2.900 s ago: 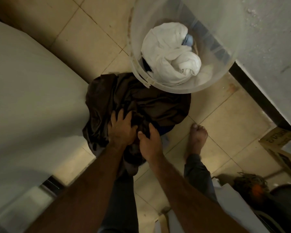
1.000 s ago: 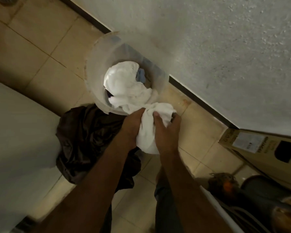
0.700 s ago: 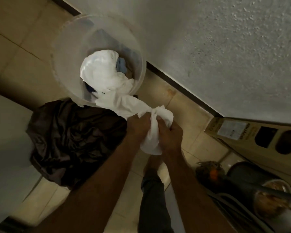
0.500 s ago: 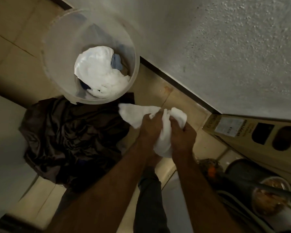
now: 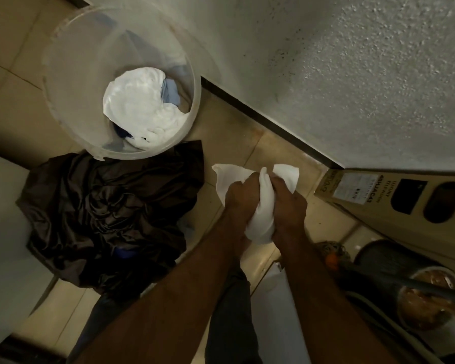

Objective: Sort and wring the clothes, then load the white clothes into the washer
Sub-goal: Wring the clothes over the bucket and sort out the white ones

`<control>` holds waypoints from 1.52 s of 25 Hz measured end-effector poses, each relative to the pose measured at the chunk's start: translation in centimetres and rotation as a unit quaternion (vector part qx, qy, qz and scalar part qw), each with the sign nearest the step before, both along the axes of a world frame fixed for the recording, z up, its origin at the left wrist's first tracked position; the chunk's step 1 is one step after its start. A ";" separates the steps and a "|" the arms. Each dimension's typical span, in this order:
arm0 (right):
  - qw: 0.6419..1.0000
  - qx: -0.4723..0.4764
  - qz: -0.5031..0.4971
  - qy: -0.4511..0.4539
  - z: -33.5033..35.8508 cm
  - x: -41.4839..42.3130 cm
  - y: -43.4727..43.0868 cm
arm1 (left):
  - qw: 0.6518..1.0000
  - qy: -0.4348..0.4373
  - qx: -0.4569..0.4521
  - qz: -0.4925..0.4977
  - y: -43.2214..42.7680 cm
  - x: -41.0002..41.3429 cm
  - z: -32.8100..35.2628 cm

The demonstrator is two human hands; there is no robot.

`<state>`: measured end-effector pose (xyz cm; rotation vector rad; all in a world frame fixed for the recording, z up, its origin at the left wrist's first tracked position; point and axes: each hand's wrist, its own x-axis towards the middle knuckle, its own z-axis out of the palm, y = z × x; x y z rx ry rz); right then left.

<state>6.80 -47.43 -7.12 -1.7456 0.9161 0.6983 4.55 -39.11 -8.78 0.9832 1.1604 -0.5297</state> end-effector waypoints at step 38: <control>0.729 -0.110 0.671 -0.075 -12.8 3.4 32.7 | 0.959 -0.083 0.232 0.141 26.8 -5.8 -5.6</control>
